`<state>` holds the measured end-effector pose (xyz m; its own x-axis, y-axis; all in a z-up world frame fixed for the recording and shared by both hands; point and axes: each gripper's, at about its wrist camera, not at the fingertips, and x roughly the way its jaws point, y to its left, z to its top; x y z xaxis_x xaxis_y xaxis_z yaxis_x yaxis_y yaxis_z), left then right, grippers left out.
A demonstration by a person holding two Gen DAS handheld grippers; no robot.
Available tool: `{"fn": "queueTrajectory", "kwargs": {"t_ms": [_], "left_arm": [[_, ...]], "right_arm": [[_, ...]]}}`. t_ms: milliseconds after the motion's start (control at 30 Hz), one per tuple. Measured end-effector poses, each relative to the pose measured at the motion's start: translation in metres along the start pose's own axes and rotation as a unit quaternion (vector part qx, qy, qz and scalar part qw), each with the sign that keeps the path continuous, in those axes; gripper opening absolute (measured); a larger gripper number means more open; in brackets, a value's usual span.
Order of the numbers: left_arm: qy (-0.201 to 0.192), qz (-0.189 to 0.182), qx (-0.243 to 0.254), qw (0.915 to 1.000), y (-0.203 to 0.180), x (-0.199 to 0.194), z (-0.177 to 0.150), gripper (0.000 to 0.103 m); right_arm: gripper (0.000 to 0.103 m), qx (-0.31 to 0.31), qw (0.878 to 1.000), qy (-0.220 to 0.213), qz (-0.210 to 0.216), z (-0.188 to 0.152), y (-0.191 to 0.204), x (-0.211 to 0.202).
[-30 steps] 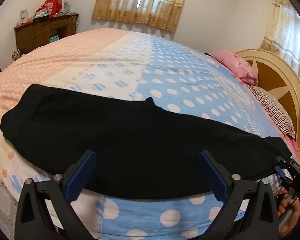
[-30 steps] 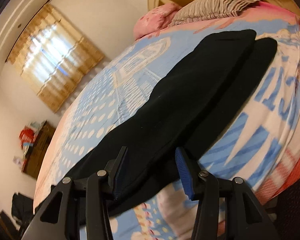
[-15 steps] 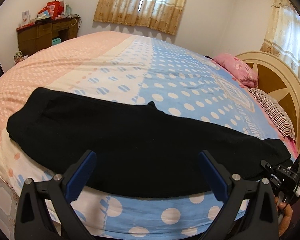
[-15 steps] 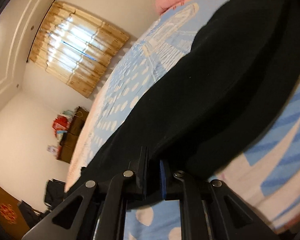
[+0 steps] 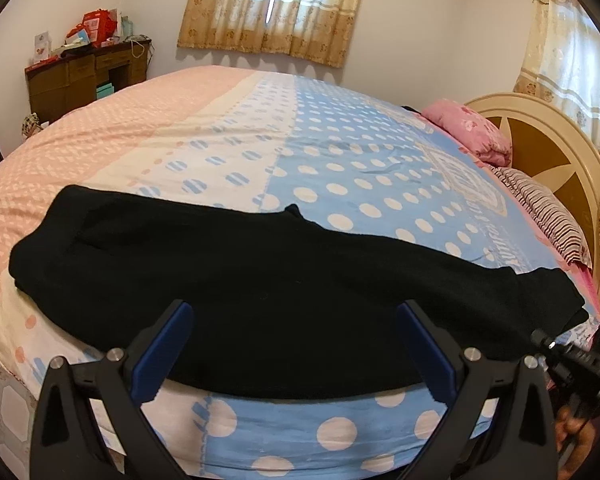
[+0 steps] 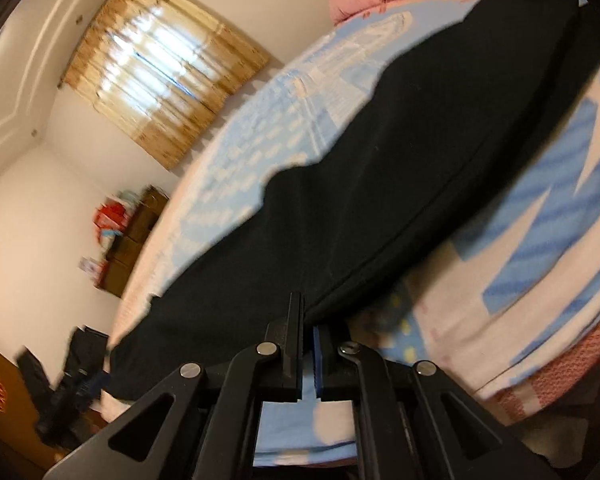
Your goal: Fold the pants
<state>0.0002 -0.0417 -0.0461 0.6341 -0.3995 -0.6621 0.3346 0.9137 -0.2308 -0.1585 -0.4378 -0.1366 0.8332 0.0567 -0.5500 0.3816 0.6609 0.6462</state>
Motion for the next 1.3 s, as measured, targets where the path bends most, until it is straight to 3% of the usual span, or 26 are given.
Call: {"fn": "queueTrajectory", "kwargs": {"t_ms": [167,300,367,433,567,733,800,833,933,1167,1300], "left_arm": [[0.007,0.002,0.014,0.9999,-0.007,0.004,-0.002,0.103],[0.003,0.012,0.020,0.9997,-0.008,0.008,-0.001,0.103],[0.010,0.008,0.011,0.9999,-0.008,0.014,-0.001,0.103],[0.021,0.003,0.004,0.9998,-0.010,0.021,-0.003,0.103],[0.029,0.003,0.012,0.9995,-0.020,0.024,-0.006,0.103],[0.030,0.008,0.016,0.9994,-0.025,0.024,-0.007,0.103],[0.032,0.006,0.013,0.9994,-0.027,0.025,-0.007,0.103],[0.033,0.006,0.016,0.9993,-0.029,0.025,-0.007,0.103],[0.031,0.015,0.031,0.9989,-0.033,0.026,-0.007,0.103],[0.033,0.011,0.024,0.9991,-0.033,0.028,-0.007,0.103],[0.035,0.005,0.020,0.9992,-0.033,0.030,-0.006,0.103]], "right_arm": [[0.017,-0.009,1.000,0.028,0.007,0.017,-0.001,-0.024],[0.021,-0.073,0.994,-0.058,-0.049,0.050,-0.007,-0.089],[0.044,-0.087,0.985,-0.105,-0.103,0.073,-0.017,-0.113],[0.057,-0.093,0.974,-0.139,-0.154,0.096,-0.031,-0.129],[0.057,-0.061,0.968,-0.137,-0.200,0.151,-0.071,-0.133],[0.056,-0.066,0.957,-0.103,-0.262,0.172,-0.089,-0.102],[0.036,-0.101,0.954,-0.087,-0.270,0.175,-0.086,-0.089],[0.019,-0.115,0.948,-0.084,-0.285,0.171,-0.083,-0.085],[0.008,-0.104,0.955,-0.082,-0.266,0.170,-0.083,-0.089],[0.006,-0.076,0.964,-0.129,-0.220,0.156,-0.071,-0.140],[0.007,-0.060,0.964,-0.099,-0.242,0.154,-0.096,-0.129]]}}
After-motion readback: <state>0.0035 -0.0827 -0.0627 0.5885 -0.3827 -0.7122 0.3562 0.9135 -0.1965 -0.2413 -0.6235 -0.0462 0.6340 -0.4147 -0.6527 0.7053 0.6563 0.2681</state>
